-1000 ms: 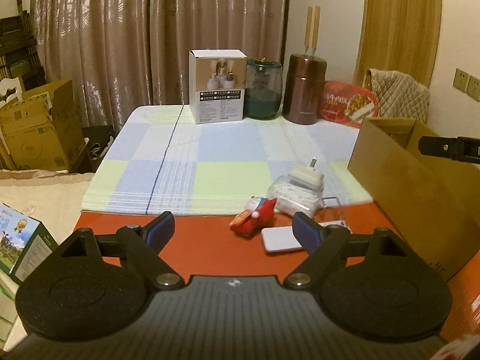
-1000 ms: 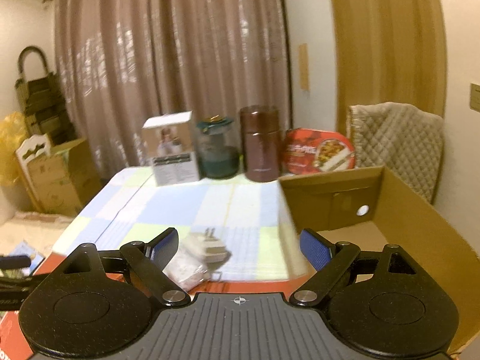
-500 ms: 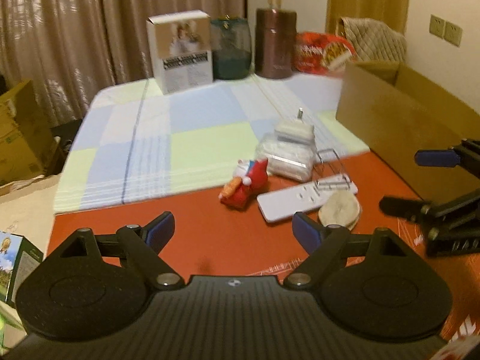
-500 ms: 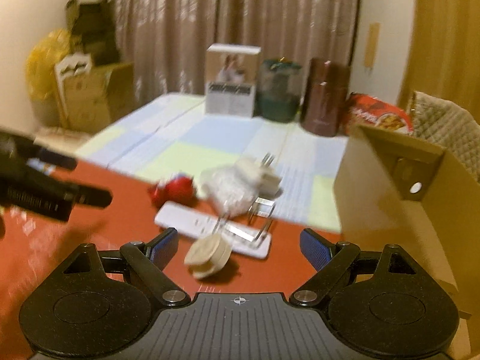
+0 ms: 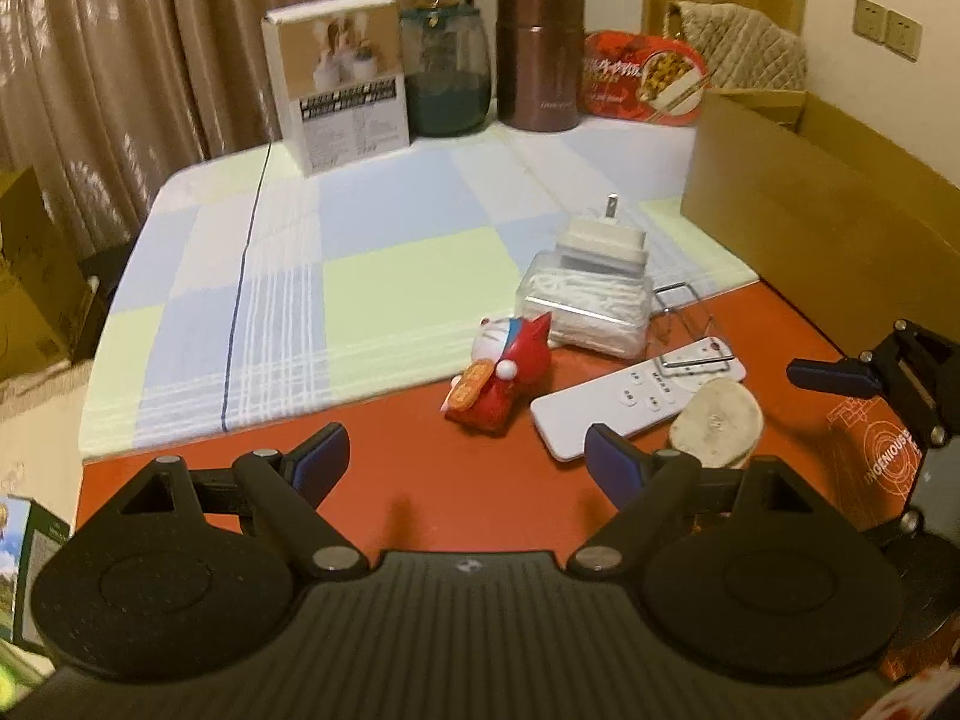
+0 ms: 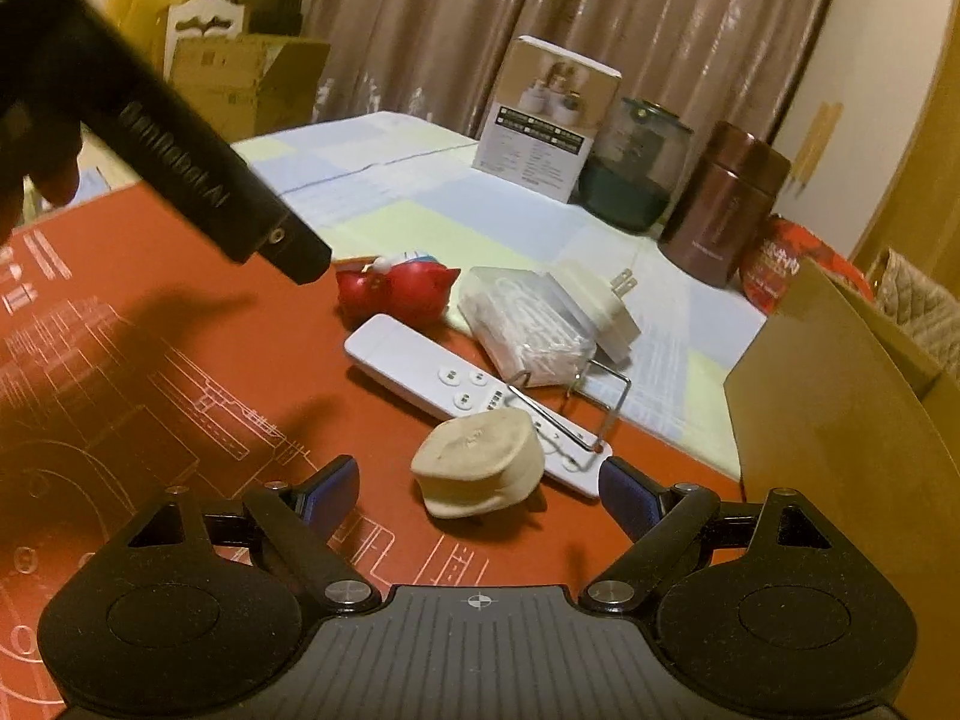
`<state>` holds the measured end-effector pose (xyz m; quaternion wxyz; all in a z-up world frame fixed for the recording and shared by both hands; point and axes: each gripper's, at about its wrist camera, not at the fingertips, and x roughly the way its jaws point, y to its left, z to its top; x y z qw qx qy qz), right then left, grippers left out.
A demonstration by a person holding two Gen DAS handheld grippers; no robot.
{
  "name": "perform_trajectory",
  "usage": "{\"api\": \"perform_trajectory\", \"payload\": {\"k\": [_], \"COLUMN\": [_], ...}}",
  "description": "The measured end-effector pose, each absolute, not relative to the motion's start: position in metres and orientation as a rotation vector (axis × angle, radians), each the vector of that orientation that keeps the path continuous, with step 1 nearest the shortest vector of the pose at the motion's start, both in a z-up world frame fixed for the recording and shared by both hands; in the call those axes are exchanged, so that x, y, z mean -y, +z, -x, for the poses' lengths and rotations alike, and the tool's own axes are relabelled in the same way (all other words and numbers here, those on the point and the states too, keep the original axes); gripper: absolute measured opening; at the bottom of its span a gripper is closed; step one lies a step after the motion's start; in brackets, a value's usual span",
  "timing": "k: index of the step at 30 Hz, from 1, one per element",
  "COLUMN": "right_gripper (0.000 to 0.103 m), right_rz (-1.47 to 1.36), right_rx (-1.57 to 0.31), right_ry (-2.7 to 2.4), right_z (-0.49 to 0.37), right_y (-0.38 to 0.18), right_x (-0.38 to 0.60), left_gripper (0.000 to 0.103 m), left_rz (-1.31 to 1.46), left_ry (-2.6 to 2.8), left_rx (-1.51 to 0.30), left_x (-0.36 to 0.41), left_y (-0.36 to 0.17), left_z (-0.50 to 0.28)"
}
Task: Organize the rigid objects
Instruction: 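Close the right tool on the beige round plug adapter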
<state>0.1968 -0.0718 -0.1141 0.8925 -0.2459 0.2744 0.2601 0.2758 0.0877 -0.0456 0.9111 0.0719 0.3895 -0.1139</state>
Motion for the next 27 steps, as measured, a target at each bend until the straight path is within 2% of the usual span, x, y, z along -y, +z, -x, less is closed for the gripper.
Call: {"api": "perform_trajectory", "payload": {"k": [3, 5, 10, 14, 22, 27], "right_gripper": [0.084, 0.074, 0.064, 0.051, 0.051, 0.050], "right_rz": [0.548, 0.576, 0.614, 0.635, 0.592, 0.452], "right_rx": [-0.555, -0.548, -0.539, -0.532, -0.559, -0.616], "right_ry": [0.516, 0.502, 0.485, 0.494, 0.495, 0.479], "right_z": [-0.201, -0.203, -0.206, -0.206, -0.208, -0.215], "right_y": [-0.121, -0.125, -0.131, -0.132, -0.128, -0.113], "right_x": [0.065, 0.061, 0.058, 0.057, 0.061, 0.078], "left_gripper": [0.083, 0.083, 0.083, 0.083, 0.083, 0.082], "left_rz": [-0.162, -0.170, -0.186, -0.208, -0.247, -0.294], "left_ry": [-0.246, -0.252, -0.276, -0.299, -0.366, -0.409], "left_rx": [-0.804, -0.802, -0.794, -0.794, -0.785, -0.776], "left_x": [-0.086, -0.085, -0.084, -0.081, -0.074, -0.071], "left_y": [-0.049, -0.050, -0.051, -0.054, -0.057, -0.062], "left_z": [-0.278, -0.280, -0.281, -0.282, -0.282, -0.282]}}
